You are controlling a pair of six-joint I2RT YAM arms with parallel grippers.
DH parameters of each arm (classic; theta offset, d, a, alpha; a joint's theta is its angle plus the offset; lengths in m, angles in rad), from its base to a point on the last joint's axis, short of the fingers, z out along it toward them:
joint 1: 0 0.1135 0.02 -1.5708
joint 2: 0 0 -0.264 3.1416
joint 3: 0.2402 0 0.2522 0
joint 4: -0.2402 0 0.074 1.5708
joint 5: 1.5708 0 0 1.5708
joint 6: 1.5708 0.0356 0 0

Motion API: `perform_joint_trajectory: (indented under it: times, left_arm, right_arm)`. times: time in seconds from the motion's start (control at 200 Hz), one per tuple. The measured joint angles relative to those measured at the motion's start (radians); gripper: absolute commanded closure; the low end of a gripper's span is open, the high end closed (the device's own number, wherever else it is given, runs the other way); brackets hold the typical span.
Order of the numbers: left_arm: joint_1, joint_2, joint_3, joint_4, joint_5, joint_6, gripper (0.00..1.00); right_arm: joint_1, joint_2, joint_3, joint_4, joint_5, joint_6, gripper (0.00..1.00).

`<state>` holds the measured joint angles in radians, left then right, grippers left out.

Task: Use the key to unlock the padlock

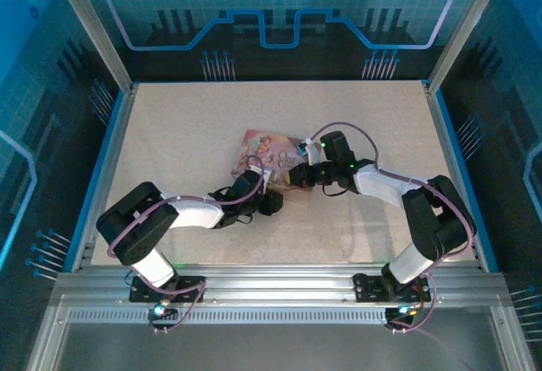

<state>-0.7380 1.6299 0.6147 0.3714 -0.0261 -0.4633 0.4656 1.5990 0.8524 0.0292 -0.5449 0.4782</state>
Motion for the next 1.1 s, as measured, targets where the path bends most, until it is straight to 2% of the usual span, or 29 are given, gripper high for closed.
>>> perform_joint_trajectory:
  times: [0.355, 0.725, 0.855, 1.101]
  left_arm:
    - [-0.001, 0.001, 0.005, -0.013, -0.013, -0.046, 0.71]
    - [-0.011, -0.036, 0.007, -0.034, 0.028, -0.139, 0.73]
    - [-0.011, -0.057, 0.019, -0.045, 0.053, -0.179, 0.73]
    - [-0.007, -0.060, 0.032, -0.061, 0.111, -0.269, 0.73]
  right_arm:
    - [0.000, -0.005, -0.002, -0.003, 0.006, 0.000, 1.00]
    - [0.000, -0.080, -0.049, 0.020, 0.037, -0.007, 1.00]
    - [0.000, -0.155, -0.072, 0.040, 0.063, -0.034, 1.00]
    - [0.003, -0.396, -0.193, 0.076, 0.142, -0.108, 1.00]
